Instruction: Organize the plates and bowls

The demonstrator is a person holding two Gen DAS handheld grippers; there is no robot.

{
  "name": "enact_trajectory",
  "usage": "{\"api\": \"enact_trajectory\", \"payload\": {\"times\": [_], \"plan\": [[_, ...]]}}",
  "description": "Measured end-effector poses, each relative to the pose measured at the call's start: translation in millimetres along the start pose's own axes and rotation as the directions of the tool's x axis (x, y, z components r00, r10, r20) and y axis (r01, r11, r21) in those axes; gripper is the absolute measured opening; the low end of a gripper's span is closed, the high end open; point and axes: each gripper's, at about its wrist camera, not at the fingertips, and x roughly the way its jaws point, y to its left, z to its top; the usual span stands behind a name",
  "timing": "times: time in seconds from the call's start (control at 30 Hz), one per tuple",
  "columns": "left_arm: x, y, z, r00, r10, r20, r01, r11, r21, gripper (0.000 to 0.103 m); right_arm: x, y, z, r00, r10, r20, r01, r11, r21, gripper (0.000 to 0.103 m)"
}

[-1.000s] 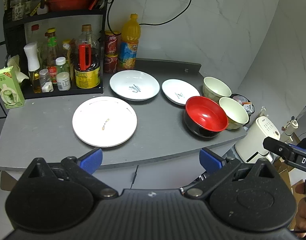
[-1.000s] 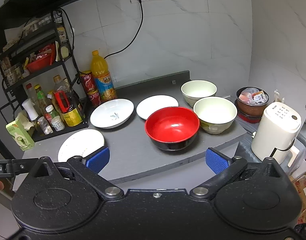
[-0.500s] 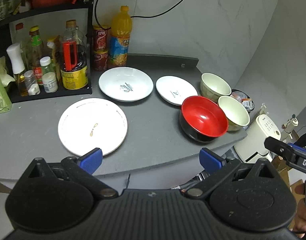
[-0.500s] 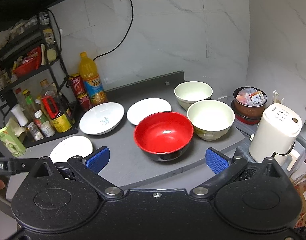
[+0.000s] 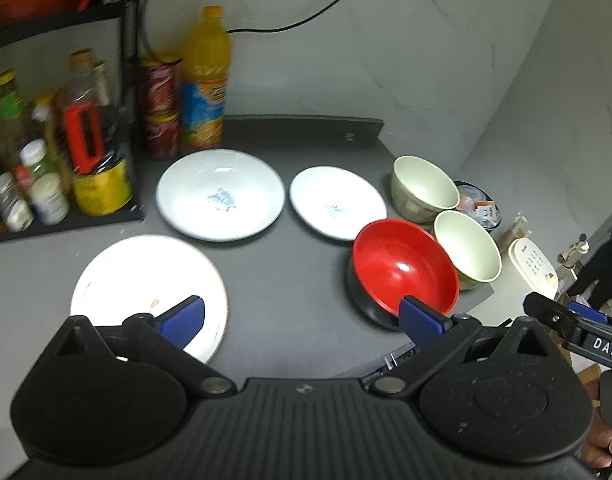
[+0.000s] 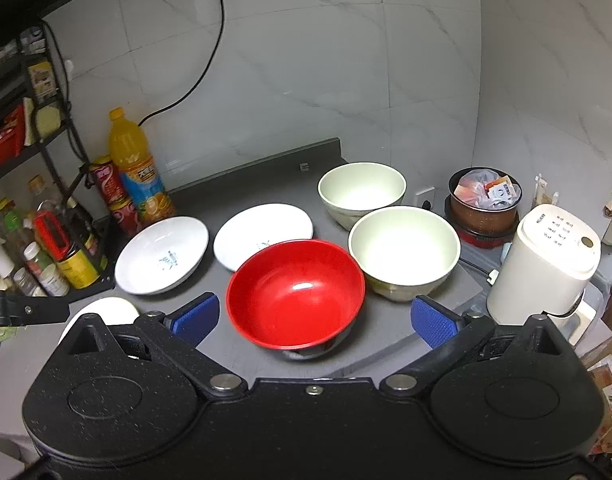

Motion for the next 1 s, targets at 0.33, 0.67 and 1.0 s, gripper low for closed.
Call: {"api": "enact_trajectory", "payload": {"times": [0.33,0.67,1.0], "plan": [[45,0,37,0.998,-0.039,-0.039,0.041,0.999,0.037,0.102,35,-1,17,0.999,-0.04,-0.007,0.04,0.998,0.051,0.103],[80,-11,65,0.994,-0.063,-0.087,0.067,0.996,0.051,0.102,62,-19,31,0.998,-0.062,-0.034,0.064,0.995,0.082,0.103],[123,-45,84,0.991,-0.077,-0.107,0.08,0.997,0.023,0.102,98,-55,45,0.995,-0.058,-0.082,0.065,0.994,0.09,0.103]]}}
